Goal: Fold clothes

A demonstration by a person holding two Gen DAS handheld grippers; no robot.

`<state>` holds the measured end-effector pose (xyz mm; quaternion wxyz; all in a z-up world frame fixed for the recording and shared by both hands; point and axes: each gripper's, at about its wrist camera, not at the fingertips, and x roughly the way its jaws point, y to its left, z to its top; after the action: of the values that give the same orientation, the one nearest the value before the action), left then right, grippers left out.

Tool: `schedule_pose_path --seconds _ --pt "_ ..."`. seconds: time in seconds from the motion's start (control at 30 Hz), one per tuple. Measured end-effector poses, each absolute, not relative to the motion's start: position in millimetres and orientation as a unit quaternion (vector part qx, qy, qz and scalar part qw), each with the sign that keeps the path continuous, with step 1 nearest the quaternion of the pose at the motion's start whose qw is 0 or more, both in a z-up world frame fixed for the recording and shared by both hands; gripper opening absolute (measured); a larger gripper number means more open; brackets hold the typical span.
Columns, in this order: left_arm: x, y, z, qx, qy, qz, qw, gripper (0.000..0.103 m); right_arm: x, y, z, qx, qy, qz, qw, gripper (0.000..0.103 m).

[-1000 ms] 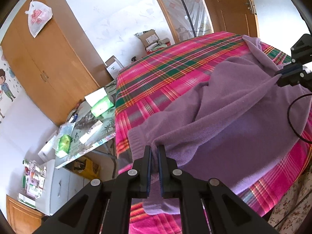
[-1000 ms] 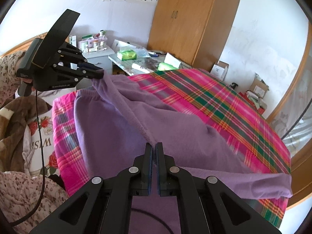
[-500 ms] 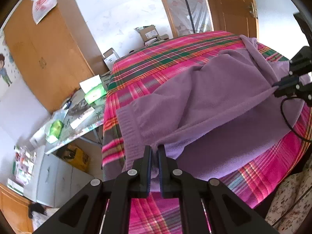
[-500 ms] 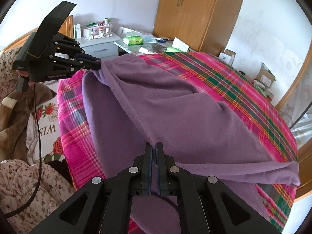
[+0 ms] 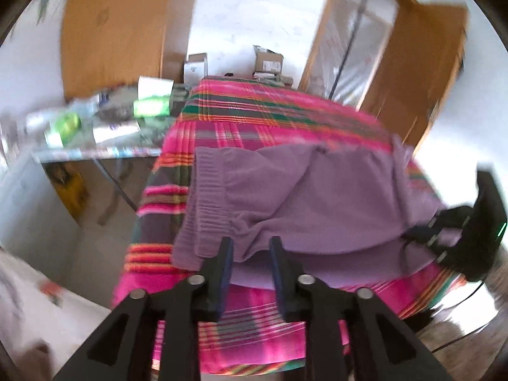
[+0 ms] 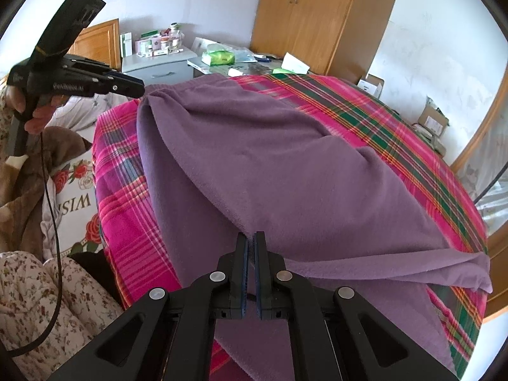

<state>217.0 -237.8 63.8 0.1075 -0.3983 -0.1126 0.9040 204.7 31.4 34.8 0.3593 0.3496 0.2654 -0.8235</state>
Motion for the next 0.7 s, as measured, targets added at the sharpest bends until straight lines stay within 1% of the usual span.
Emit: schedule_pose_path --seconds 0.03,0.13,0.3,0.33,0.37,0.47,0.7 --pt "214 -243 61 -0.404 -0.142 0.897 0.108 0.036 205 32 34 0.349 0.266 -0.824 0.359 0.004" --pt "207 -258 52 -0.416 -0.224 0.874 0.111 0.038 209 31 32 0.346 0.272 -0.823 0.360 0.004" --pt "199 -275 35 -0.429 -0.304 0.847 0.078 0.037 215 33 31 0.345 0.278 -0.816 0.371 0.003" --pt "198 -274 33 -0.432 -0.304 0.846 0.074 0.037 217 33 31 0.345 0.278 -0.814 0.375 0.003" --pt "198 -273 32 -0.434 -0.305 0.845 0.069 0.035 218 33 30 0.346 0.279 -0.813 0.375 0.003" --pt "197 -273 30 -0.435 -0.306 0.846 0.049 0.022 218 34 31 0.347 0.276 -0.814 0.376 0.003" --pt "202 -271 34 -0.434 -0.297 0.850 0.026 0.021 214 60 49 0.353 0.226 -0.831 0.367 0.003"
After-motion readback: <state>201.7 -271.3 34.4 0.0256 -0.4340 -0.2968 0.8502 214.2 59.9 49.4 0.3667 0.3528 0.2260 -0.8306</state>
